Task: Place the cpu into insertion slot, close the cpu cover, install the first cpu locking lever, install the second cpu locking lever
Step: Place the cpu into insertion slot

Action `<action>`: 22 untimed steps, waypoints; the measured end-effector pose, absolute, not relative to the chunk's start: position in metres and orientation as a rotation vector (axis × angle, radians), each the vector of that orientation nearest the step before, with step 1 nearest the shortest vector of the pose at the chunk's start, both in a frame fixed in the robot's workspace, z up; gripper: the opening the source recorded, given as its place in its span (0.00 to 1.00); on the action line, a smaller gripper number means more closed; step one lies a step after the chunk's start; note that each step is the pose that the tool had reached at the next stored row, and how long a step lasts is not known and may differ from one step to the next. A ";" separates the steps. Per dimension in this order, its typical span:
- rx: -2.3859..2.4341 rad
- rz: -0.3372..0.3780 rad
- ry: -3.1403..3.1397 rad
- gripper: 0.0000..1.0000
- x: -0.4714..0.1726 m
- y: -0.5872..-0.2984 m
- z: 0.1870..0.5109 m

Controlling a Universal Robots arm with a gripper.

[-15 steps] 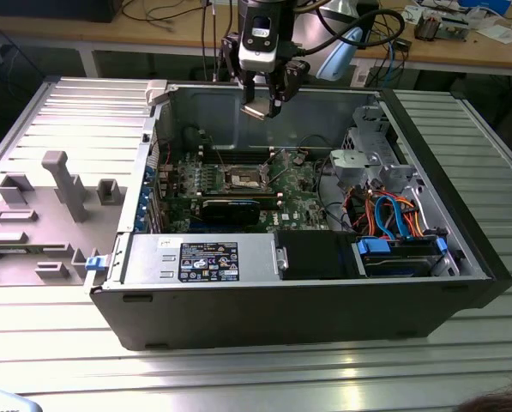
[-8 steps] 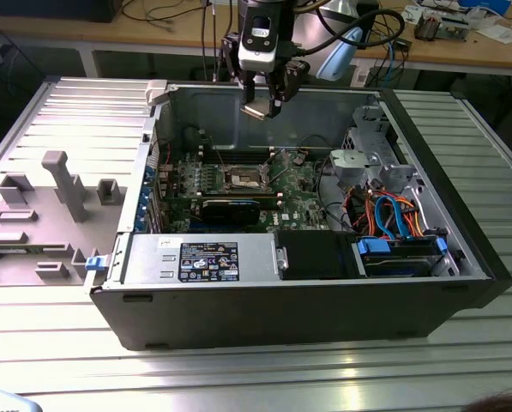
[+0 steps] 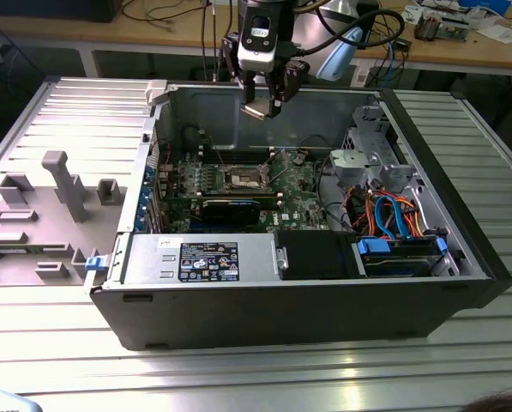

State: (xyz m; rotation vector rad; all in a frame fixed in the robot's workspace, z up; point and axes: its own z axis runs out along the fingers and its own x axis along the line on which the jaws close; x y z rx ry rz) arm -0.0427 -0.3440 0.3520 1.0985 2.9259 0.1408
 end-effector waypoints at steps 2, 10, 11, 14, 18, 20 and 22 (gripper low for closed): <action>1.100 0.141 2.925 0.54 -0.043 -0.344 0.352; 1.113 0.141 2.920 0.54 -0.043 -0.344 0.352; 1.117 0.141 2.918 0.54 -0.043 -0.344 0.352; 1.145 0.140 2.907 0.54 -0.043 -0.344 0.352; 1.162 0.140 2.899 0.54 -0.043 -0.344 0.352; 1.166 0.140 2.897 0.54 -0.043 -0.344 0.352; 1.170 0.140 2.895 0.54 -0.043 -0.344 0.352</action>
